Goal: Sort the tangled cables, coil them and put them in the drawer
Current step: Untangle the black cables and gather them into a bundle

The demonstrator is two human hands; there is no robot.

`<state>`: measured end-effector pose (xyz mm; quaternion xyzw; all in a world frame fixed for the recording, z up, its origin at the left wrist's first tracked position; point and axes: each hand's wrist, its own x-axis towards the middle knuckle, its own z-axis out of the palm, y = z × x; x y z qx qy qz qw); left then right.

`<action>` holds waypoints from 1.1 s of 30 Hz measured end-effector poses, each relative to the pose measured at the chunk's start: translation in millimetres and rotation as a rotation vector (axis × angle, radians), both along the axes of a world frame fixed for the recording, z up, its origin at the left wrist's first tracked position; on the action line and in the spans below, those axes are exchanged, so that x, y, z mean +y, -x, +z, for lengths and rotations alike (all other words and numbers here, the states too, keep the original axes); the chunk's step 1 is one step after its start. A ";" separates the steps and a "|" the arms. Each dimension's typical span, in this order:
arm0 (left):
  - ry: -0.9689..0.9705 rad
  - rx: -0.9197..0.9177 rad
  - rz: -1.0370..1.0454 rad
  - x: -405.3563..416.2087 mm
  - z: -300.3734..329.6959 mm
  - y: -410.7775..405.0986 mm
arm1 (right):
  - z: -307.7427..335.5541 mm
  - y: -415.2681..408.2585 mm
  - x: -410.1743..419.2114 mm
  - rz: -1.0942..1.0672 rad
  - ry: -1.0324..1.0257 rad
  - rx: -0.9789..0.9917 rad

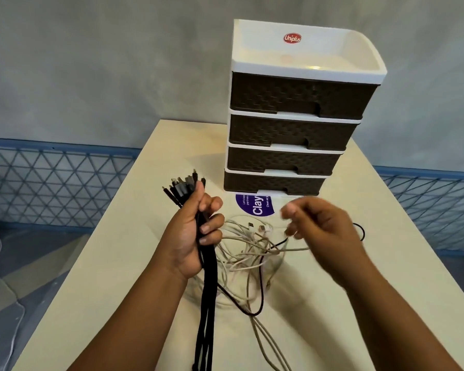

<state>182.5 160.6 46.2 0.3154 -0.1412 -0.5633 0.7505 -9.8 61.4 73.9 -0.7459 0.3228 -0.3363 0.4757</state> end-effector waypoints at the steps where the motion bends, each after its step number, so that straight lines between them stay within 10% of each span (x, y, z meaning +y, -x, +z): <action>1: 0.034 0.041 -0.003 1.7 -1.2 -1.7 | 0.9 7.3 -14.6 -0.138 0.027 -0.018; 10: -0.003 0.095 0.088 9.8 1.1 -9.1 | -112.1 53.8 -116.7 -0.297 0.123 1.104; 20: 0.077 0.140 0.001 19.0 -1.8 -26.3 | -132.5 63.1 -114.2 -0.558 0.270 0.874; 26: 0.135 0.145 -0.083 24.3 3.1 -24.8 | -90.0 69.0 -111.5 -0.756 -0.199 0.072; 33: 0.267 0.175 -0.259 30.6 2.5 -28.0 | 21.4 69.2 -69.9 -0.652 0.102 -0.154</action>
